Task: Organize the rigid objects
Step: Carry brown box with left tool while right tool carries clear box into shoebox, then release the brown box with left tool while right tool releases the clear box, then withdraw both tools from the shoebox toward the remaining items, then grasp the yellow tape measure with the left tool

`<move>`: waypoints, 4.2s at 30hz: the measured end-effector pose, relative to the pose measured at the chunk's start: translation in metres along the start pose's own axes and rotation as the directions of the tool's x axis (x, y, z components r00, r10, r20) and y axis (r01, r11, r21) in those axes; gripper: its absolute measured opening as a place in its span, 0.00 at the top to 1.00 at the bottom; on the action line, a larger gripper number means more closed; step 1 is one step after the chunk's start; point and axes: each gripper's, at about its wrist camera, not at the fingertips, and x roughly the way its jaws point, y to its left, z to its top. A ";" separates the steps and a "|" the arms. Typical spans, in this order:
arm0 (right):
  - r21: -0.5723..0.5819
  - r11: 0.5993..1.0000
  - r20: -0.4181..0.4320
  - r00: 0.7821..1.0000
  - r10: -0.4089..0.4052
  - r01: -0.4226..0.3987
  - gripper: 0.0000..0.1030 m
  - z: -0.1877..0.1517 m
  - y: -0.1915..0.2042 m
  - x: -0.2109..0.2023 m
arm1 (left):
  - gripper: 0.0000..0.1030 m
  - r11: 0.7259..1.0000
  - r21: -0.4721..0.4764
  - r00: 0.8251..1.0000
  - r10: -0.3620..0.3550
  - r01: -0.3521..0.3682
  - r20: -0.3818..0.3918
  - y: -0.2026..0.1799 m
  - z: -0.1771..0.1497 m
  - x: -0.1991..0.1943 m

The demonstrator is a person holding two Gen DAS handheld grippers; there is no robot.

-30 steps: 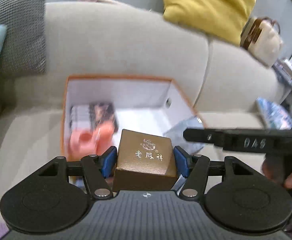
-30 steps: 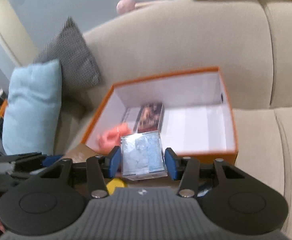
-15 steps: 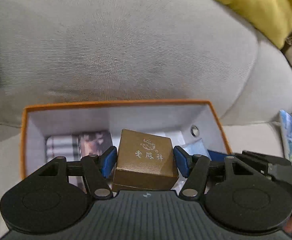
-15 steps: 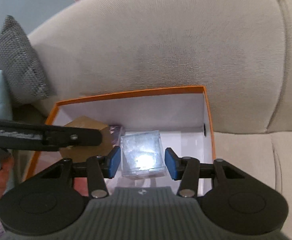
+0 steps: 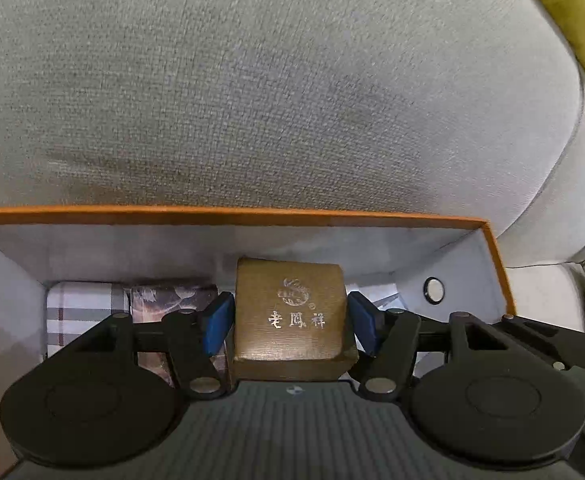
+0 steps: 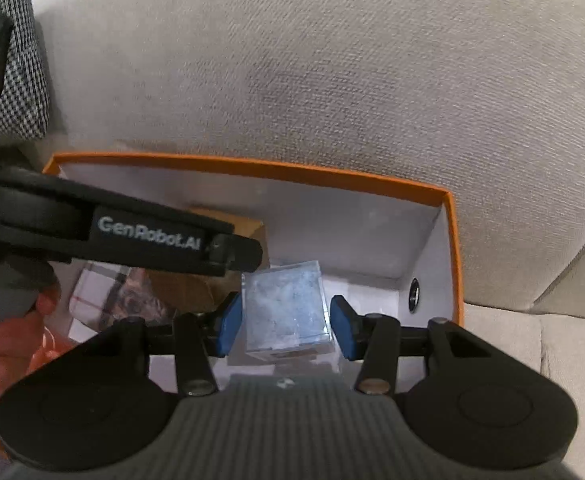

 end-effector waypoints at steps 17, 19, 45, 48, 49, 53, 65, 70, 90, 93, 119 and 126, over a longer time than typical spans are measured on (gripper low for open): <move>-0.205 0.977 -0.119 0.992 0.043 -0.067 0.48 0.008 0.015 0.026 | 0.27 0.999 0.013 0.998 -0.034 0.035 -0.048 0.008 -0.014 -0.003; -0.244 0.967 -0.125 0.991 0.045 -0.074 0.47 0.006 0.018 0.024 | 0.27 0.998 0.047 0.998 -0.046 0.048 -0.048 0.008 -0.016 -0.010; -0.514 0.857 -0.098 0.995 -0.016 -0.037 0.73 0.007 0.018 0.046 | 0.49 0.834 0.540 0.986 0.161 -0.115 -0.038 -0.028 -0.043 0.005; -0.502 0.864 -0.086 0.996 -0.022 -0.024 0.75 0.010 0.015 0.041 | 0.50 0.825 0.552 0.988 0.154 -0.118 -0.018 -0.031 -0.042 0.006; -0.496 0.868 -0.084 0.996 -0.021 -0.023 0.75 0.010 0.015 0.041 | 0.50 0.824 0.554 0.988 0.154 -0.119 -0.017 -0.031 -0.042 0.007; -0.502 0.864 -0.090 0.996 -0.021 -0.027 0.75 0.009 0.011 0.037 | 0.48 0.828 0.550 0.986 0.162 -0.111 -0.044 -0.035 -0.041 0.006; -0.374 0.927 0.014 0.999 0.036 -0.028 0.63 -0.002 0.006 -0.020 | 0.48 0.878 0.476 0.997 0.024 -0.055 0.071 -0.034 -0.049 -0.075; -0.254 0.965 0.124 0.987 0.103 -0.069 0.61 -0.027 0.004 -0.073 | 0.45 0.894 0.448 0.982 -0.061 -0.026 0.180 -0.044 -0.066 -0.136; 0.091 0.969 0.183 0.961 0.209 -0.228 0.60 -0.185 0.064 -0.089 | 0.44 0.995 0.078 0.986 0.055 -0.068 0.158 0.055 -0.229 -0.142; 0.103 0.973 0.131 0.973 0.191 -0.205 0.60 -0.189 0.078 -0.067 | 0.44 0.997 0.018 0.990 0.072 -0.075 0.124 0.069 -0.229 -0.121; 0.038 0.982 0.088 0.979 0.181 -0.185 0.61 -0.194 0.109 -0.022 | 0.61 0.998 -0.056 0.995 -0.015 0.021 0.103 0.083 -0.229 -0.084; 0.017 0.983 0.108 0.978 0.179 -0.182 0.73 -0.199 0.108 -0.031 | 0.76 0.997 -0.003 0.987 -0.071 0.072 0.141 0.071 -0.239 -0.101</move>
